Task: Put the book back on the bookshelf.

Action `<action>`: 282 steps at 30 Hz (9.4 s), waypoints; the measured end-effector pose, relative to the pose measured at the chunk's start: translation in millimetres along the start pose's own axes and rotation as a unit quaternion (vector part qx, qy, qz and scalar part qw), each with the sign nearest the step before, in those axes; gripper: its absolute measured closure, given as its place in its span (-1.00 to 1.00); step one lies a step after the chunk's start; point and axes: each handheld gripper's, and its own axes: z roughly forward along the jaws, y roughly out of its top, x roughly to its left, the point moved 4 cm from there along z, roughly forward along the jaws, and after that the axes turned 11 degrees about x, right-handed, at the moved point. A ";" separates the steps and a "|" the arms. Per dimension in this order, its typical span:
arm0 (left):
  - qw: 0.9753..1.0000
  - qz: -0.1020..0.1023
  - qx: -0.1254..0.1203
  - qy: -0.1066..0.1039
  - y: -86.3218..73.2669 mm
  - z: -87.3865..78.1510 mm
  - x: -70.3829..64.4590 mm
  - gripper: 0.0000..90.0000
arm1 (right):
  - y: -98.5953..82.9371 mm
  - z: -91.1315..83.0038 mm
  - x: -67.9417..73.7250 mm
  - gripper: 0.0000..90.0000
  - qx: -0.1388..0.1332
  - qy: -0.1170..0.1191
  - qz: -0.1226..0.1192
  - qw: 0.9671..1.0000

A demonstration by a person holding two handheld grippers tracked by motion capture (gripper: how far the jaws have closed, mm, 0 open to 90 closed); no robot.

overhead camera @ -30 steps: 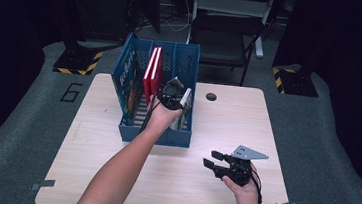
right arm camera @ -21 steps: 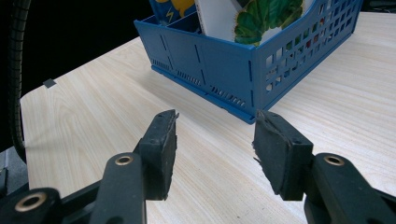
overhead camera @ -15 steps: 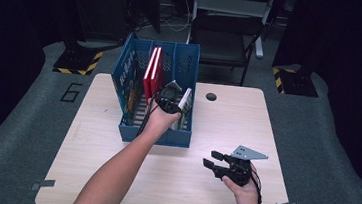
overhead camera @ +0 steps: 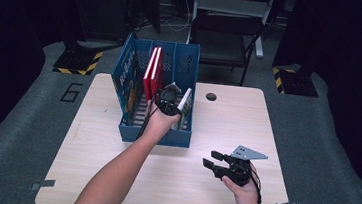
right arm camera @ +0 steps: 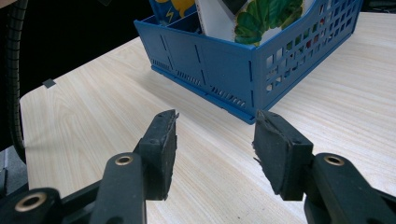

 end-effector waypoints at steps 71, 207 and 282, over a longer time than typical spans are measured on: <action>0.995 -0.083 -0.048 -0.035 47.6 8.2 -4.8 0.57 | -0.9 0.5 -2.5 0.09 0.000 0.003 0.001 1.000; 0.990 0.083 -0.059 -0.096 -54.8 -83.2 2.5 -0.11 | 0.1 12.1 -0.7 0.05 0.015 0.006 -0.006 1.000; 0.991 0.112 -0.063 -0.024 -198.6 24.0 82.5 -0.14 | -9.8 30.9 4.2 0.01 0.056 -0.004 -0.020 0.998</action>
